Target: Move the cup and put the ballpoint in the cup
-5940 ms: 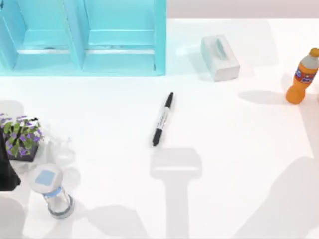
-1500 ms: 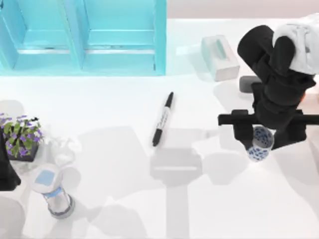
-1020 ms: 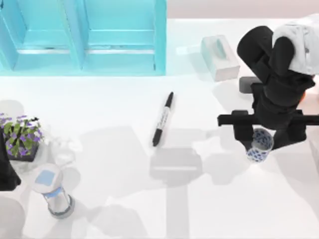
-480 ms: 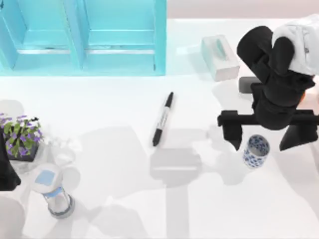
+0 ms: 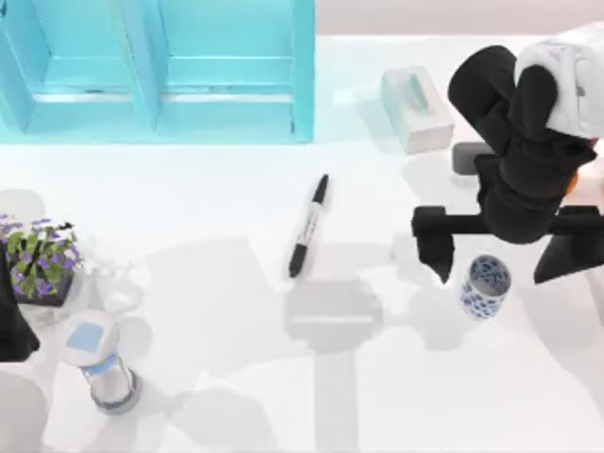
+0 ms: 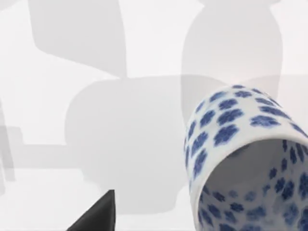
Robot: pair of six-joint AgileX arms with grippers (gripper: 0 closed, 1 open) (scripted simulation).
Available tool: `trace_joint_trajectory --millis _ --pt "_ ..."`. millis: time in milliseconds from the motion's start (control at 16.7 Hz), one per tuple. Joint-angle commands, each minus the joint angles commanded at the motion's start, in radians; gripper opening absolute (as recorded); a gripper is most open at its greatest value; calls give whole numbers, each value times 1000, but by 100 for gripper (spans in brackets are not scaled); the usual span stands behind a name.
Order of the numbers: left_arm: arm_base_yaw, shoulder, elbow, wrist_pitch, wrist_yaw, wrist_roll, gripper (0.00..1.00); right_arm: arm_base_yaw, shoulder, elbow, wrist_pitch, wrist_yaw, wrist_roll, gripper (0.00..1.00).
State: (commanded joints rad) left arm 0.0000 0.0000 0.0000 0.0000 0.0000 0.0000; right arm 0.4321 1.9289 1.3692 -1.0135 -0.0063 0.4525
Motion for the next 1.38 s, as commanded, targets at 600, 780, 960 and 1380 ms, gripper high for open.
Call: trace_joint_trajectory --millis 600,780,960,1380 --pt "0 0 0 0 0 0 100 -3 -11 470 -494 1 -4 100" --pt "0 0 0 0 0 0 100 -5 -23 551 -573 1 -8 100" --pt "0 0 0 0 0 0 100 -5 -24 556 -579 1 -8 100" --pt "0 0 0 0 0 0 100 37 139 691 -514 -24 122 100"
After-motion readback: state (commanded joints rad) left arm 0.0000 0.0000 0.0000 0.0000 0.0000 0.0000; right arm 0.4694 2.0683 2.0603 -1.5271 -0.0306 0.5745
